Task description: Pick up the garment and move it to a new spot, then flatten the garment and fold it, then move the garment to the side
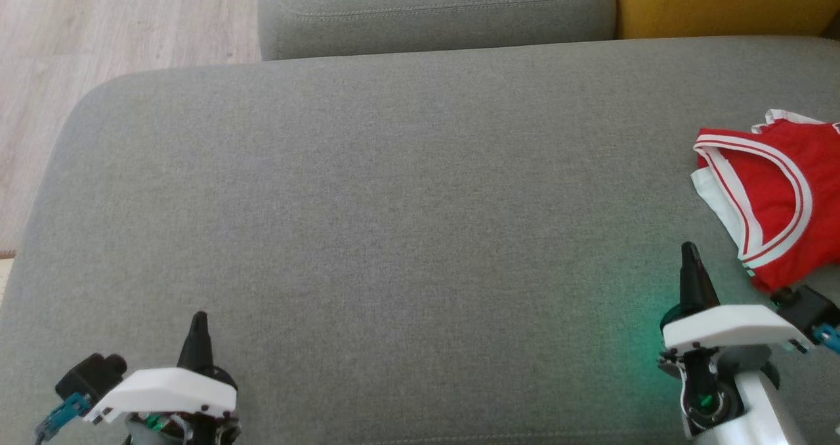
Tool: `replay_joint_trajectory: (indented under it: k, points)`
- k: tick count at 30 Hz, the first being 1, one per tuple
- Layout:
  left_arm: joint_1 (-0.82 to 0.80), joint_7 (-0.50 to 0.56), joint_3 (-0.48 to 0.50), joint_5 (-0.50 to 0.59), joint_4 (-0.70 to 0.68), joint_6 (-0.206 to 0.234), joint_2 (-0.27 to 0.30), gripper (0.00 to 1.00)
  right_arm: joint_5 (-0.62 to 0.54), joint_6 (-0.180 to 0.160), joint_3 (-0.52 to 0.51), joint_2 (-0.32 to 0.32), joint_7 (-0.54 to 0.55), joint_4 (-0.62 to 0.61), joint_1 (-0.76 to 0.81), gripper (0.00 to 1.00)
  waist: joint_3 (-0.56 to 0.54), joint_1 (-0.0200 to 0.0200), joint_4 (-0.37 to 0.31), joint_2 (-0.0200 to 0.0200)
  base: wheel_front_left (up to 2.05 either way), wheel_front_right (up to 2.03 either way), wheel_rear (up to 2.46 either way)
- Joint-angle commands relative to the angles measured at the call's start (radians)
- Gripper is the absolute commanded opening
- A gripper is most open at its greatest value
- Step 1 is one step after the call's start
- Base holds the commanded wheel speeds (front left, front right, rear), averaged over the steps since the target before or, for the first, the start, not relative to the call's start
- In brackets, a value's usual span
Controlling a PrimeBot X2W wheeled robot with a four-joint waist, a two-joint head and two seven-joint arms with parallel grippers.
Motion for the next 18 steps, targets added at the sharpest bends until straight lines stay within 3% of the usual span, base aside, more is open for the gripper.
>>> replay_joint_trajectory:
  k: [1, 18]
  points:
    - [-0.055, 0.005, 0.024, -0.027, -0.038, -0.007, 0.011, 0.00, 0.029, 0.002, 0.001, -0.004, 0.007, -0.042, -0.018, 0.00, 0.000, 0.0000, 0.000, 0.0000, 0.00, 0.00, 0.00]
    - [-0.066, 0.051, 0.046, -0.209, -0.061, -0.032, 0.013, 0.00, 0.215, 0.002, -0.020, -0.003, 0.053, -0.098, 0.003, 0.00, -0.007, 0.0000, 0.005, 0.0000, 0.00, 0.00, 0.00]
